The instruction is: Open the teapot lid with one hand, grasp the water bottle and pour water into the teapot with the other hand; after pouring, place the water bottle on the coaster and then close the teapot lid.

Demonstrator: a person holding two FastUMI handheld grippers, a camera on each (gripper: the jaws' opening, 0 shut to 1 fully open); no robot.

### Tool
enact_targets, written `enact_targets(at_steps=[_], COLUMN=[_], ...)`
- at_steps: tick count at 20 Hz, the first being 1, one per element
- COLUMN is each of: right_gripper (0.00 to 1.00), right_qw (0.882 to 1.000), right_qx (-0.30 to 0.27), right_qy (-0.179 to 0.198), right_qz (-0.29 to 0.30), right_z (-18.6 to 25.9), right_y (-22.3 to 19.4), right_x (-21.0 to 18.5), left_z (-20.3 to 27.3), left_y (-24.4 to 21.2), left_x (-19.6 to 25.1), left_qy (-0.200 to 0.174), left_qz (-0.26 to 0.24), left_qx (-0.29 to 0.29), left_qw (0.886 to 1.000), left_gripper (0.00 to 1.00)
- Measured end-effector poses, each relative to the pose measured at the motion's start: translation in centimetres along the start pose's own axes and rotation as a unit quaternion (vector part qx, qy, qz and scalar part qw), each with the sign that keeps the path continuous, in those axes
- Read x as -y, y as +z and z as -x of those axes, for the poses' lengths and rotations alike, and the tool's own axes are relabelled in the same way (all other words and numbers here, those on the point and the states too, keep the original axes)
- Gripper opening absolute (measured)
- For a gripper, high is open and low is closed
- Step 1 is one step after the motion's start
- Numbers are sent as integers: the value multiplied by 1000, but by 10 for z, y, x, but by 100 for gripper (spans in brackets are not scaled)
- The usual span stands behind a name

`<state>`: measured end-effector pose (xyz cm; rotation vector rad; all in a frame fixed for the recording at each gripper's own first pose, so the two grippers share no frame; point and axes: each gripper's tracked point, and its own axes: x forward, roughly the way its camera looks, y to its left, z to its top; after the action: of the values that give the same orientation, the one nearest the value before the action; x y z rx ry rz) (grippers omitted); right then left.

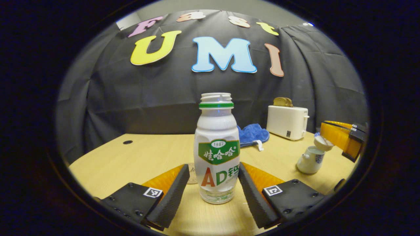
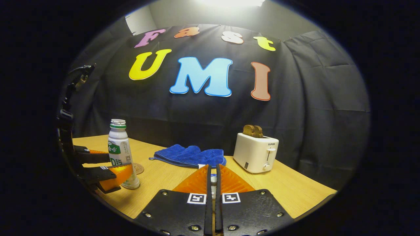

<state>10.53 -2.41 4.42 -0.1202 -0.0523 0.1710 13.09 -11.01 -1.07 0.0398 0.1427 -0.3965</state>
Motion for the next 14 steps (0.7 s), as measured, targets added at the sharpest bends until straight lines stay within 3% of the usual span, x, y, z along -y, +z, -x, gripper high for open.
enact_targets(at_steps=[2,5,9,11,14], right_gripper=[3,4,3,3,3], right_qw=[1000,1000,999,999,998], right_qx=[0,3,17,28,39], right_qy=[3,1,10,11,7], right_qz=[-9,-13,-31,-41,-52], right_z=[1,9,34,52,82], right_y=[0,0,11,20,25], right_x=[2,6,9,10,16], left_z=[-9,-16,-9,-7,-9], left_y=[6,6,8,16,30], left_x=[2,8,11,19,37], left_qy=[-2,-12,-22,-33,-53], left_qz=[-15,-14,-22,-45,-95], left_qx=[12,14,10,13,25], left_qw=[1000,1000,999,998,994], left_gripper=[100,77,81,71,71])
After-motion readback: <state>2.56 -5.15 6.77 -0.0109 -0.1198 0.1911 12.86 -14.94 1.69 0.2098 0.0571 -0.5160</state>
